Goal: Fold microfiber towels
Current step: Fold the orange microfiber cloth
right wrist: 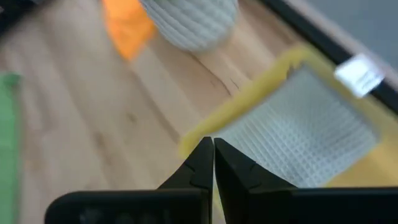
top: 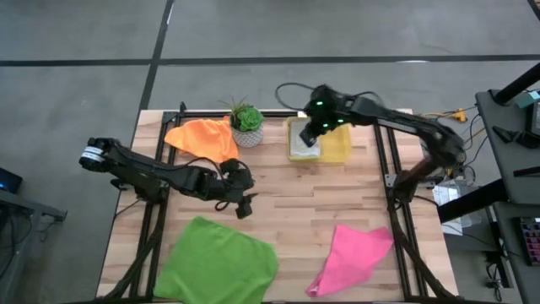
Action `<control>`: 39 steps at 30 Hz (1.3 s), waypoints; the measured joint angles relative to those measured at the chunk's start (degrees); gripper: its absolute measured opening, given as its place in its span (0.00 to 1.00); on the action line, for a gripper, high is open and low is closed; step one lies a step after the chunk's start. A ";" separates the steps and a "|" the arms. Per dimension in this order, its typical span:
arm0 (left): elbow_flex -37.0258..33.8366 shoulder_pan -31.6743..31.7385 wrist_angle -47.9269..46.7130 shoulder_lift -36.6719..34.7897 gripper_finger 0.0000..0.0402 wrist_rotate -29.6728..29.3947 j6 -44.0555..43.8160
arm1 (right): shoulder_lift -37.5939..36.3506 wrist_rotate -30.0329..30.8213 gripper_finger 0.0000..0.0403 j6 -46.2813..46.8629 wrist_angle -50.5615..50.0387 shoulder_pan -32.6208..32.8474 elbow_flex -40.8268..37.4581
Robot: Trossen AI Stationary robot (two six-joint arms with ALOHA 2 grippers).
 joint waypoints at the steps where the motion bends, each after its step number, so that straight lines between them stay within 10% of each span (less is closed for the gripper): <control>1: 0.01 0.34 -2.69 -0.75 0.49 -0.69 -0.06 | -2.73 0.02 0.02 -0.14 0.32 0.47 -0.40; 15: -4.68 21.76 -14.15 4.34 0.49 9.36 8.90 | -26.75 7.46 0.02 6.35 13.67 12.51 -14.61; 32: -3.27 32.74 -10.92 19.89 0.48 14.89 22.01 | -30.35 7.35 0.02 10.36 21.41 17.84 -22.76; 39: -2.01 32.55 -12.06 21.80 0.08 17.49 16.48 | -30.36 7.33 0.02 6.93 21.60 17.84 -19.80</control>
